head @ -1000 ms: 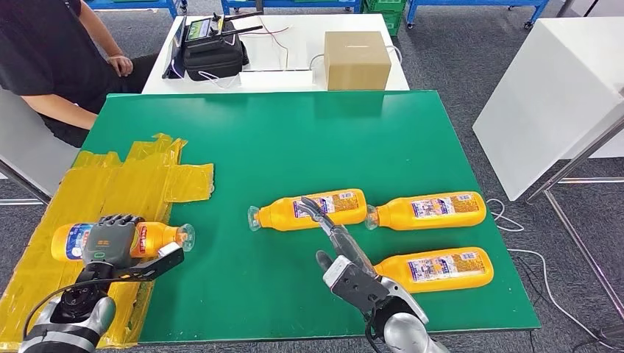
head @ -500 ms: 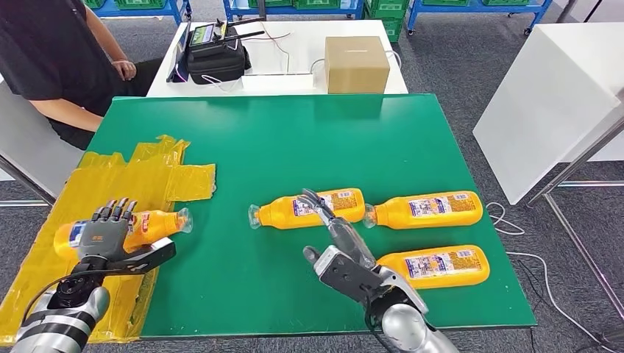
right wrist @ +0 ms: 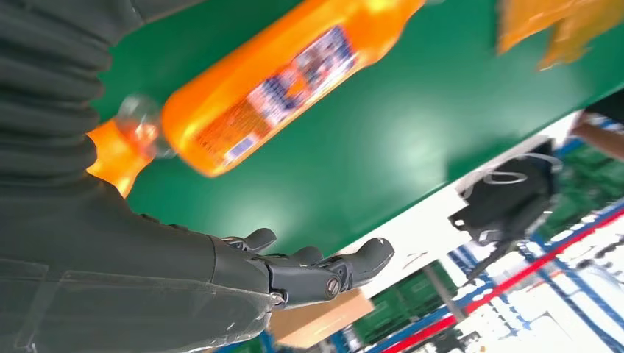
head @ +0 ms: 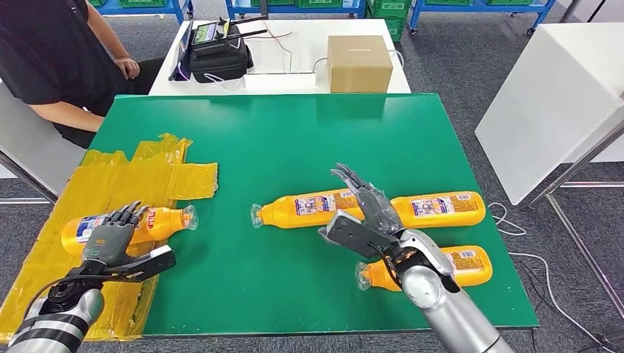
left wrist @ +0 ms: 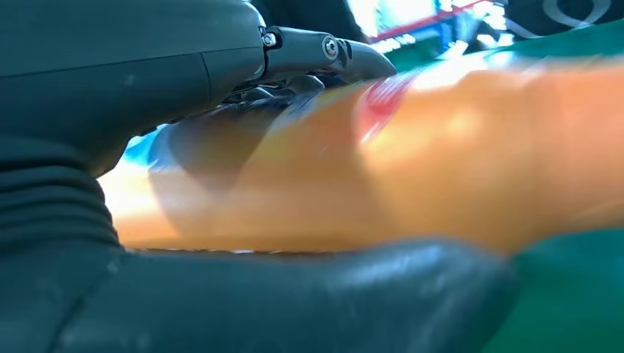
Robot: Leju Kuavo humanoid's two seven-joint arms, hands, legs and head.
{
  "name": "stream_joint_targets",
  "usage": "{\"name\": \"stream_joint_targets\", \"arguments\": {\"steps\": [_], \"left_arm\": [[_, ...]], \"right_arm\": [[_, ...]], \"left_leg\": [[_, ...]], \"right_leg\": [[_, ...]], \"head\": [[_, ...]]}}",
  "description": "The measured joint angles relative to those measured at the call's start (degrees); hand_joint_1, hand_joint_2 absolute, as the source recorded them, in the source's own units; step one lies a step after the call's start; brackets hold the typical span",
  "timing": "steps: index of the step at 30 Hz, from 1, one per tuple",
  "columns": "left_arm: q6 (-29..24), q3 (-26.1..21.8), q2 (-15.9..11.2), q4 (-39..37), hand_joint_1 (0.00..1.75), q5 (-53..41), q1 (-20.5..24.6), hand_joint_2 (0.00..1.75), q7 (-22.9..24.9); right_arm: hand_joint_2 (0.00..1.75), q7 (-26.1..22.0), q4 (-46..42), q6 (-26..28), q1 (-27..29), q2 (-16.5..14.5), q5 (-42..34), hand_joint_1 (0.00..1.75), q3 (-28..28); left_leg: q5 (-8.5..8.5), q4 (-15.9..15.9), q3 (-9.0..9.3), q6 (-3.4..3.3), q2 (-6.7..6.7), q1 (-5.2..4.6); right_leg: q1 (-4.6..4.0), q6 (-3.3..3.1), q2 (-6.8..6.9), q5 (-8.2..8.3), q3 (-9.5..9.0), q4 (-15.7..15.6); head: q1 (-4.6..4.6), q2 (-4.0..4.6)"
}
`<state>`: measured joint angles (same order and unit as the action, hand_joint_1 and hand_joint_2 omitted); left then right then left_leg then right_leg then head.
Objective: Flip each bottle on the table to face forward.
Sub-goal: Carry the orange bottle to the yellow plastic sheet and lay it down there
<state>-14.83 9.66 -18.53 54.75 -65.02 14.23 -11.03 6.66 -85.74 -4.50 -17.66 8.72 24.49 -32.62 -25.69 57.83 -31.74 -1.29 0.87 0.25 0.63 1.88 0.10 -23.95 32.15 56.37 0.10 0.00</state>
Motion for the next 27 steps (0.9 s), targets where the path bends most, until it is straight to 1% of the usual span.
{"name": "stream_joint_targets", "arguments": {"steps": [4,8,10,12,15,18,22,27], "left_arm": [[1.6,-0.2,0.6,6.2,0.00,11.4,-2.2,0.00,-5.7],[3.6,-1.0,1.8,11.3,0.00,17.4,-3.4,0.00,-8.1],[6.6,-2.1,3.0,13.5,0.00,24.5,-3.8,0.00,-10.4],[11.4,-3.5,4.9,16.4,0.00,33.4,-4.0,0.00,-11.9],[17.9,-5.1,7.6,20.4,0.00,43.8,-4.0,0.00,-11.8],[21.9,-5.8,9.8,23.8,0.00,50.2,-4.0,0.00,-11.5],[24.4,-6.0,11.9,27.1,0.00,54.5,-4.1,0.00,-11.2],[25.1,-6.0,13.3,29.7,0.00,55.8,-4.2,0.00,-11.2]], "right_arm": [[1.75,0.7,2.2,-1.0,-1.9,0.8,2.0,0.00,1.3],[1.75,1.0,3.8,-1.6,-2.8,1.1,2.9,0.00,2.1],[1.75,1.6,5.0,-2.1,-3.4,1.2,3.9,0.00,2.1],[1.75,2.1,7.1,-2.7,-4.3,1.2,5.1,0.00,2.1],[1.75,2.3,11.6,-3.5,-6.0,0.7,6.6,0.00,2.0],[1.75,2.2,17.0,-3.8,-8.0,-0.4,7.8,0.00,1.8],[1.75,1.8,23.3,-4.1,-10.4,-2.1,8.7,0.00,1.4],[1.75,1.4,29.0,-4.3,-12.6,-3.8,9.0,0.00,0.7]], "left_leg": [[0.04,0.0,-0.23,0.01,-0.14,0.00],[0.05,0.0,-0.43,0.01,-0.19,0.00],[0.05,0.0,-0.56,0.01,-0.19,0.00],[0.05,0.0,-0.67,0.01,-0.18,0.00],[0.05,0.0,-0.71,0.00,-0.23,0.00],[0.05,0.0,-0.72,0.00,-0.24,0.00],[0.05,0.1,-0.73,0.00,-0.24,0.00],[0.05,0.1,-0.74,0.01,-0.23,0.01]], "right_leg": [[-0.01,0.07,-0.05,0.08,0.27,0.0],[-0.01,0.08,-0.07,0.08,0.49,0.0],[-0.01,0.09,-0.07,0.09,0.62,0.0],[-0.01,0.09,-0.07,0.09,0.70,0.0],[0.00,0.12,-0.07,0.11,0.73,0.0],[0.00,0.14,-0.07,0.12,0.74,0.0],[-0.02,0.14,-0.08,0.12,0.75,0.0],[-0.04,0.14,-0.08,0.12,0.78,0.0]], "head": [[-0.02,0.00],[-0.01,0.00],[-0.01,0.00],[-0.01,0.00],[-0.01,0.00],[-0.01,0.00],[-0.01,0.00],[-0.01,0.00]]}}
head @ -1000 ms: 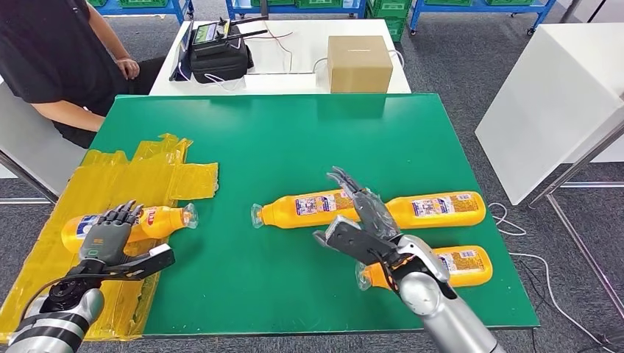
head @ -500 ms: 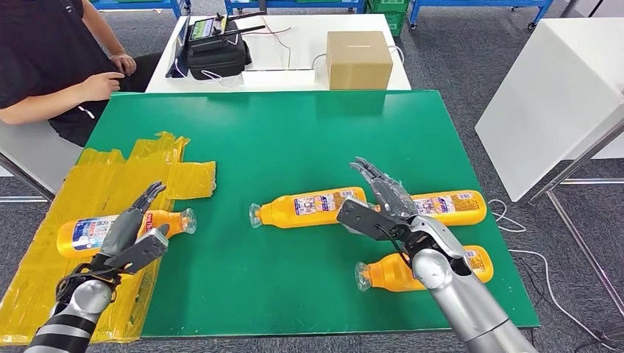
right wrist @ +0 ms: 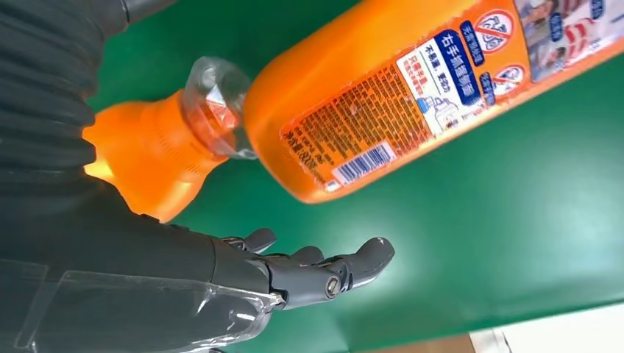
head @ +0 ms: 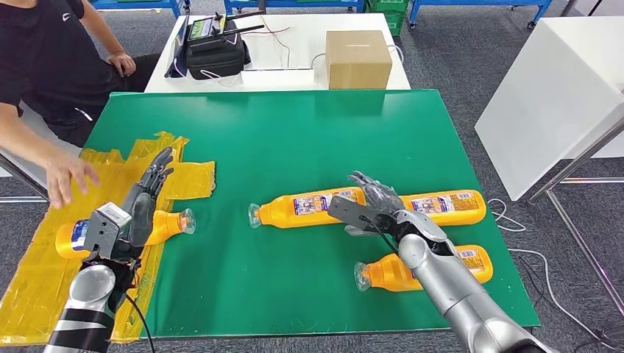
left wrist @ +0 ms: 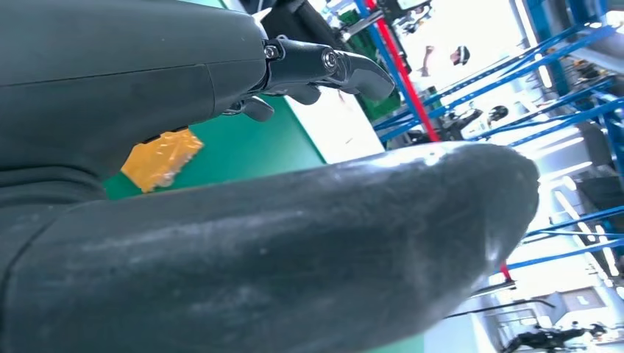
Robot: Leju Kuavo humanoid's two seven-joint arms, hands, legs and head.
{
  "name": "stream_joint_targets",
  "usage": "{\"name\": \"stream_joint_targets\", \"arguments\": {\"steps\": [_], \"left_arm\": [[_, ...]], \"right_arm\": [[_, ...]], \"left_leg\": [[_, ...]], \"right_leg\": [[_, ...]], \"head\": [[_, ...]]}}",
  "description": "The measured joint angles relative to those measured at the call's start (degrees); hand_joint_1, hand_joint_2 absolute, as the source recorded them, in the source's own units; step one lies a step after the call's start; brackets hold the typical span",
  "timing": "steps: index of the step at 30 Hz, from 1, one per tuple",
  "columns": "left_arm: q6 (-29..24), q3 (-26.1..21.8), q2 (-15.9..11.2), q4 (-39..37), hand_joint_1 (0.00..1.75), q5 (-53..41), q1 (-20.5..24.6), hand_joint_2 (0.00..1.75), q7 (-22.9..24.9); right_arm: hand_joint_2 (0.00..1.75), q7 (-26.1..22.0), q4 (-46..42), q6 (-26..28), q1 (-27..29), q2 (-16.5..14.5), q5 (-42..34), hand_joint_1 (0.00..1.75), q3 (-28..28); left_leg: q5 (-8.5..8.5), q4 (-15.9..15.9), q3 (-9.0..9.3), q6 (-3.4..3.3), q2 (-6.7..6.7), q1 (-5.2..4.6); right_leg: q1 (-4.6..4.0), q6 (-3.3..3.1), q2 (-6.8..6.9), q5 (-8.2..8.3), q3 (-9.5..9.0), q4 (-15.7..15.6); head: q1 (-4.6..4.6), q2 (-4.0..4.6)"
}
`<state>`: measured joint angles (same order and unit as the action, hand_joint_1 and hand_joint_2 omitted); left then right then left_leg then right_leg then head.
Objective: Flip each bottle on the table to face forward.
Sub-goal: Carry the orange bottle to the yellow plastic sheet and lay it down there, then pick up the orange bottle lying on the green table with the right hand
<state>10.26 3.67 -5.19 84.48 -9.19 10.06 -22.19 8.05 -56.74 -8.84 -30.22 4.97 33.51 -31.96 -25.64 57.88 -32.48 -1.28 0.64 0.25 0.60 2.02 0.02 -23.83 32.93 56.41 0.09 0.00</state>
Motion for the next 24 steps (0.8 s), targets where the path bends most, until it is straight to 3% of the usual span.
{"name": "stream_joint_targets", "arguments": {"steps": [13,24], "left_arm": [[1.3,0.6,1.7,2.8,0.00,2.9,-0.1,0.00,-0.2],[2.6,3.6,3.1,3.0,0.00,5.0,1.0,0.00,0.2]], "right_arm": [[1.75,-0.2,9.5,-0.5,-4.3,-4.1,3.4,0.00,-2.6],[1.75,3.8,22.5,-3.2,-10.3,-10.2,13.3,0.00,-9.2]], "left_leg": [[0.02,0.0,-0.03,-0.01,-0.02,0.01],[0.02,0.0,0.05,0.00,-0.12,0.01]], "right_leg": [[0.01,0.00,-0.02,0.00,0.03,0.0],[-0.01,0.00,-0.08,0.00,0.03,0.0]], "head": [[0.00,0.00],[0.00,0.00]]}}
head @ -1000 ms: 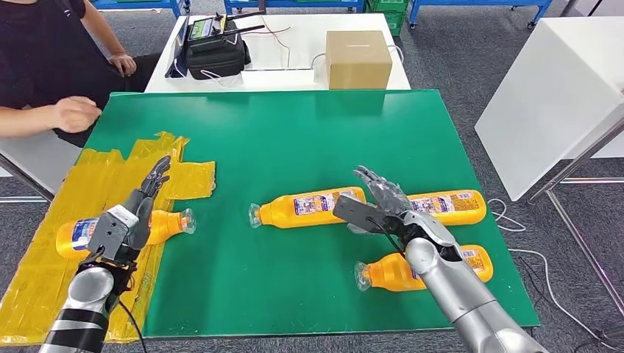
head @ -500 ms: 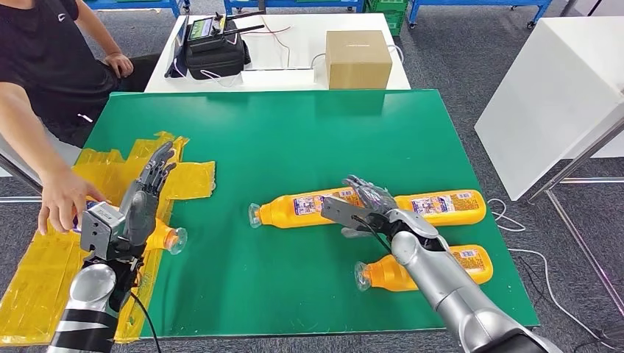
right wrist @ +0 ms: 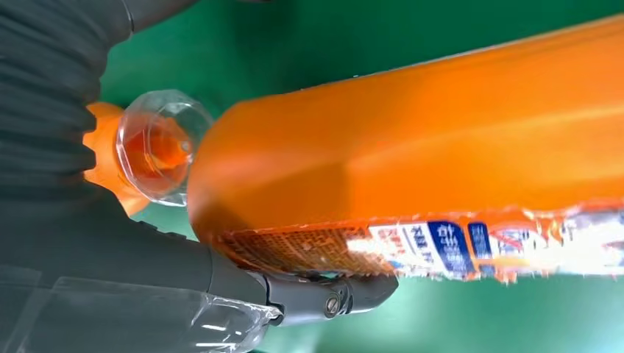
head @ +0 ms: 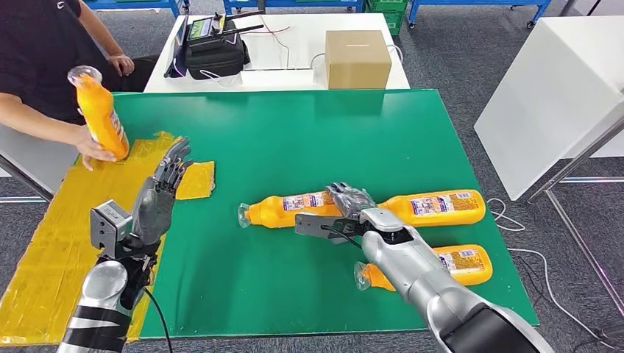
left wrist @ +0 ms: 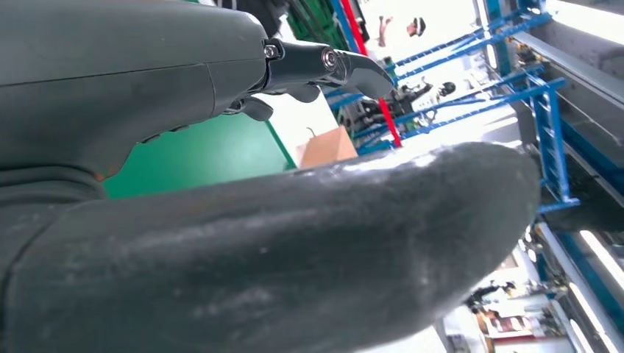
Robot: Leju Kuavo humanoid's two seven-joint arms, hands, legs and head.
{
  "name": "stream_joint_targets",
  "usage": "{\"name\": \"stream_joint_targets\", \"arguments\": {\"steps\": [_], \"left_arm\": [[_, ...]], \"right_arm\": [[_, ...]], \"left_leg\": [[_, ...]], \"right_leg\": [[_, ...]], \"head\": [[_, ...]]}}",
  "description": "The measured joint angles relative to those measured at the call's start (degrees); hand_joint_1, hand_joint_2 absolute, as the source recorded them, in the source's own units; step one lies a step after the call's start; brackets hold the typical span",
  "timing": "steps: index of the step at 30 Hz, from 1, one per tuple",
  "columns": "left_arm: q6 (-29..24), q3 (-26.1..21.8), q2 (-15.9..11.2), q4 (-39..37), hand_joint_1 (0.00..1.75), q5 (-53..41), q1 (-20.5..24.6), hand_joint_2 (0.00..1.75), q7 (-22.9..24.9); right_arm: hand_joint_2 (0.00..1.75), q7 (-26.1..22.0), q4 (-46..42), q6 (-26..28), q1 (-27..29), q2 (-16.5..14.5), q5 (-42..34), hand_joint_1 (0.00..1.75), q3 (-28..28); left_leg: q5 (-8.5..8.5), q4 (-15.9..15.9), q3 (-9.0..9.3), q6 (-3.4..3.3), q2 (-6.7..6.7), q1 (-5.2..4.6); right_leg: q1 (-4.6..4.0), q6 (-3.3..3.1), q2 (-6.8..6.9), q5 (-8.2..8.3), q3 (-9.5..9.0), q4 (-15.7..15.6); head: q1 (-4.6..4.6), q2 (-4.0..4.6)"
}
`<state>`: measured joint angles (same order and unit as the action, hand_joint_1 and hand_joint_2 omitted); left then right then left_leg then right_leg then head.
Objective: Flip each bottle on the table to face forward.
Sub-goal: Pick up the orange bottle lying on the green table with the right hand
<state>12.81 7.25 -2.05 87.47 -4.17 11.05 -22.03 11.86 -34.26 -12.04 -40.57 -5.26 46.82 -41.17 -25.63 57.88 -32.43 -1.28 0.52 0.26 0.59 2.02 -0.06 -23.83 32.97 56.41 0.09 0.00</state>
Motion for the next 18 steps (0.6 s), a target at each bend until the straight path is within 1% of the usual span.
{"name": "stream_joint_targets", "arguments": {"steps": [1,2,5,6,11,18], "left_arm": [[0.0,0.3,0.1,0.0,0.00,0.1,0.2,0.00,0.0],[0.0,0.5,0.2,0.0,0.00,0.2,0.3,0.00,0.1],[0.1,0.8,0.3,0.0,0.00,0.6,0.4,0.00,0.0],[0.2,0.9,0.4,0.0,0.00,0.8,0.5,0.00,0.0],[0.4,1.7,0.5,0.1,0.00,2.3,1.7,0.00,0.9],[0.4,2.1,0.7,0.1,0.00,2.6,2.1,0.00,1.0]], "right_arm": [[1.75,0.2,1.1,-0.3,-0.5,-0.4,0.3,0.00,-0.5],[1.75,0.2,1.9,-0.4,-1.0,-0.7,0.5,0.34,-0.9],[1.75,0.2,4.0,-1.0,-2.0,-1.3,0.9,1.64,-1.8],[1.75,0.2,4.6,-1.4,-2.3,-1.5,1.2,1.75,-2.1],[1.75,0.9,6.6,-3.8,-3.1,-2.4,2.0,1.75,-3.2],[1.75,1.0,7.7,-3.9,-3.2,-2.9,2.0,1.75,-3.7]], "left_leg": [[0.00,0.0,0.04,0.00,-0.02,0.00],[0.00,0.0,0.07,0.00,-0.03,0.00],[0.00,0.0,0.12,0.00,-0.06,0.00],[0.00,0.0,0.14,0.00,-0.06,0.00],[0.00,0.0,0.28,0.01,-0.12,0.00],[-0.01,0.0,0.55,0.02,-0.30,0.00]], "right_leg": [[0.00,0.00,-0.01,0.00,-0.03,0.0],[0.00,0.00,-0.02,0.00,-0.05,0.0],[0.00,-0.01,-0.04,0.01,-0.08,0.0],[0.00,-0.04,-0.04,0.03,-0.09,0.0],[-0.03,-0.16,-0.06,0.10,-0.19,0.0],[-0.03,-0.17,-0.23,0.11,-0.39,0.0]], "head": [[0.00,0.00],[0.00,0.00],[0.00,0.00],[0.01,0.00],[0.02,0.00],[0.01,0.00]]}}
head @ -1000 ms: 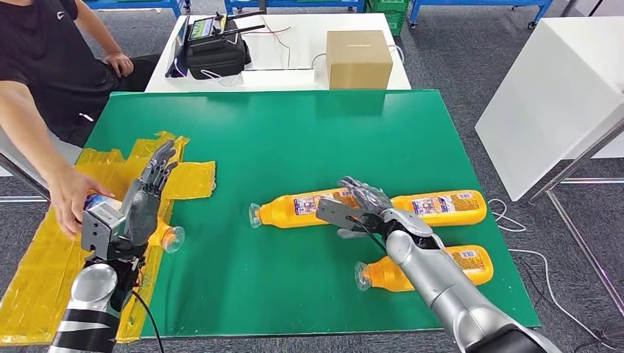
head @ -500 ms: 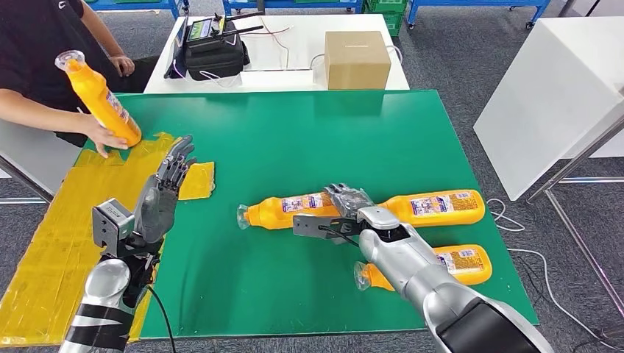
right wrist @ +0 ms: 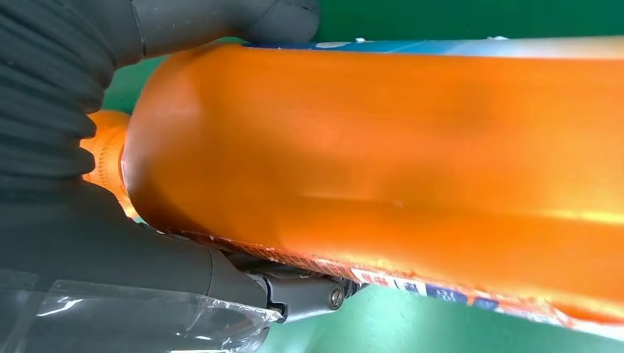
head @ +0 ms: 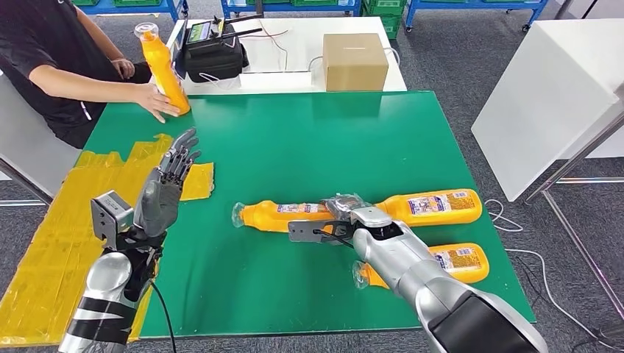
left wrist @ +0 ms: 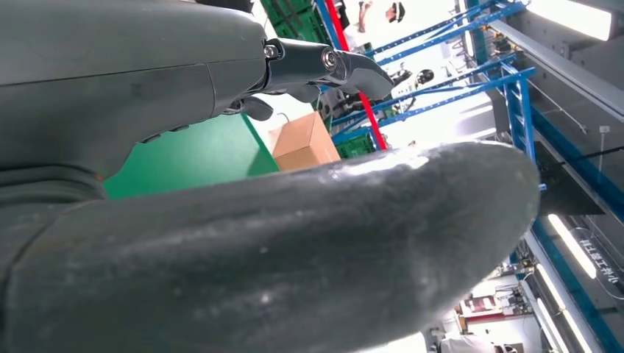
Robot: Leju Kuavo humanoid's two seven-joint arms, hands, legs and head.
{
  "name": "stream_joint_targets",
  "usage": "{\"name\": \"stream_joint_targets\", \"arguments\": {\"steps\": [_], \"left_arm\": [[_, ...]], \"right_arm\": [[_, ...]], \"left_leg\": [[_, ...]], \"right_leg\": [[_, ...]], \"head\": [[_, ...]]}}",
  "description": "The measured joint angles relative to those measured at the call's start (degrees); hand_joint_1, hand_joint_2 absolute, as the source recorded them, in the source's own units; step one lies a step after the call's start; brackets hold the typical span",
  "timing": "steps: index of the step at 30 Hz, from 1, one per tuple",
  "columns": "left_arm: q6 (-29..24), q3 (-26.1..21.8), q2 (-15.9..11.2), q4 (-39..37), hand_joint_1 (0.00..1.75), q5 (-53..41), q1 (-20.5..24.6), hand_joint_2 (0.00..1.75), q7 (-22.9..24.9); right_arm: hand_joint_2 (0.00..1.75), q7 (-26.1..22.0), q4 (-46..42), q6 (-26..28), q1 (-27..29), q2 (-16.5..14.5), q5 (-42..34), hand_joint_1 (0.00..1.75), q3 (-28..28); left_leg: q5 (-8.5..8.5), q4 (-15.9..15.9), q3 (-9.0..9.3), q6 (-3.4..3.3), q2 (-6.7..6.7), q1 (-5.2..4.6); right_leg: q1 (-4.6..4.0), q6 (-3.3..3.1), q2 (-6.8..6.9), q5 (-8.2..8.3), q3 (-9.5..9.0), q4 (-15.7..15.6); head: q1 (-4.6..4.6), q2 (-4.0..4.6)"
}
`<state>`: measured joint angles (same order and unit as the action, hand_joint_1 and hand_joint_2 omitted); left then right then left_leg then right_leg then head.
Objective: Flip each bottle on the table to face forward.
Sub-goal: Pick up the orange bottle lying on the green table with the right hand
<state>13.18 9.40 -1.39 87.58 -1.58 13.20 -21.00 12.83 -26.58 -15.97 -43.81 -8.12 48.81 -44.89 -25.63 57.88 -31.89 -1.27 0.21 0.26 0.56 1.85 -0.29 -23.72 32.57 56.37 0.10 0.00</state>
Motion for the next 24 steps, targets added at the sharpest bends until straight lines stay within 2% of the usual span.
{"name": "stream_joint_targets", "arguments": {"steps": [6,14,18,22,24], "left_arm": [[-0.5,0.1,0.0,0.0,0.00,0.9,0.0,0.00,0.3],[-1.1,0.1,0.0,0.3,0.00,2.6,-0.4,0.00,1.1],[-1.2,-0.1,0.0,0.5,0.00,6.7,-1.6,1.75,4.0],[-3.0,-1.7,0.0,0.5,0.00,12.9,-4.4,1.75,8.7],[-4.4,-3.2,0.0,0.4,0.00,15.0,-6.3,1.75,9.5]], "right_arm": [[1.75,0.0,0.4,1.1,0.2,-0.1,-0.4,1.75,0.0],[1.75,0.2,0.1,5.8,1.4,0.0,-2.1,1.75,1.8],[1.75,-1.0,-2.6,10.0,3.0,0.4,-6.3,1.75,5.0],[1.75,-2.1,-11.8,17.0,6.8,2.0,-9.4,1.75,8.8],[1.75,-2.6,-18.6,19.3,9.0,3.4,-11.0,1.75,10.3]], "left_leg": [[0.00,0.0,0.08,0.00,0.00,0.00],[0.02,0.0,0.08,-0.01,-0.01,0.00],[0.07,0.0,-0.04,-0.04,0.01,0.00],[0.12,0.0,-0.38,-0.01,0.00,0.00],[0.12,0.0,-0.49,-0.01,0.02,0.00]], "right_leg": [[0.00,0.00,-0.02,0.01,-0.08,0.0],[0.00,0.04,-0.05,0.05,-0.11,0.0],[0.03,0.05,-0.04,0.11,-0.04,0.0],[0.04,-0.05,-0.05,0.22,0.31,0.0],[0.02,-0.04,-0.05,0.22,0.43,0.0]], "head": [[0.00,0.00],[-0.01,0.00],[-0.01,0.00],[0.00,0.00],[0.00,0.00]]}}
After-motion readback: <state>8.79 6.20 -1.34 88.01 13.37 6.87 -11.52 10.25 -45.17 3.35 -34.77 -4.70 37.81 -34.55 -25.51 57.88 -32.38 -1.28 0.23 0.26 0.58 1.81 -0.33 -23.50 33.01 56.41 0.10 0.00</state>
